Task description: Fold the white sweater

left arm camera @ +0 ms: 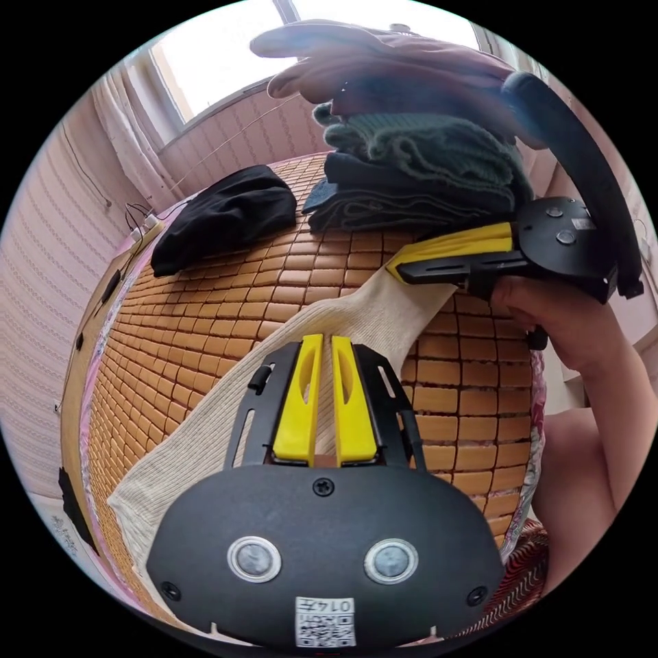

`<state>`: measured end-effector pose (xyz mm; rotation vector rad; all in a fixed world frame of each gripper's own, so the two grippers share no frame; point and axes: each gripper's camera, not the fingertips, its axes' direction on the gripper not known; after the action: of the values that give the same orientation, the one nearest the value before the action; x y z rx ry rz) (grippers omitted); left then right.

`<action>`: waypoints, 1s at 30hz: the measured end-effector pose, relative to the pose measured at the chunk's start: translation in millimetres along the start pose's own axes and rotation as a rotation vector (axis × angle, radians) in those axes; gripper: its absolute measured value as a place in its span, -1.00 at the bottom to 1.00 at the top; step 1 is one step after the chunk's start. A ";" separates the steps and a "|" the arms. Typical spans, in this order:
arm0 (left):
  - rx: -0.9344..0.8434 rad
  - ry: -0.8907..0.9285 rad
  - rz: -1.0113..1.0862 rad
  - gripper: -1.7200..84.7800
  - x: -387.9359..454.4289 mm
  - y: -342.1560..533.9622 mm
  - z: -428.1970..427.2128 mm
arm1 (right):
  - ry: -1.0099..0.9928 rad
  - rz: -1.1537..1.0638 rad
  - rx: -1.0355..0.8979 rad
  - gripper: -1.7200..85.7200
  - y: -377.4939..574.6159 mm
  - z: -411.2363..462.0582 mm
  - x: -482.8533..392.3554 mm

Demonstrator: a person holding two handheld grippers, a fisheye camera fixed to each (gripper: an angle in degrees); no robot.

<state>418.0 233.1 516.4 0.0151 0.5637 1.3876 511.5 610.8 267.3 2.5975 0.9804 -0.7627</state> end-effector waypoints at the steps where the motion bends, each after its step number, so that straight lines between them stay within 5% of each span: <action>1: 0.001 -0.005 0.000 -0.90 0.7 5.2 -7.5 | -0.001 0.006 0.000 -0.98 2.5 -0.3 -2.6; 13: 0.129 0.012 -0.138 -0.76 -38.4 72.8 -163.6 | -0.145 0.074 0.201 -0.82 44.4 -33.0 -18.9; 21: 0.251 -0.081 -0.353 -0.76 -72.5 250.6 -356.6 | -0.093 0.020 0.341 -0.78 78.1 -58.9 -87.9; 30: 0.291 -0.323 -0.703 -0.73 -75.5 548.3 -534.1 | -0.257 -0.674 0.395 -0.66 155.9 -102.9 -367.1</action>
<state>-297.3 107.8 262.9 0.2489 0.4339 0.5956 422.9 341.6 566.3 2.3486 1.7942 -1.5406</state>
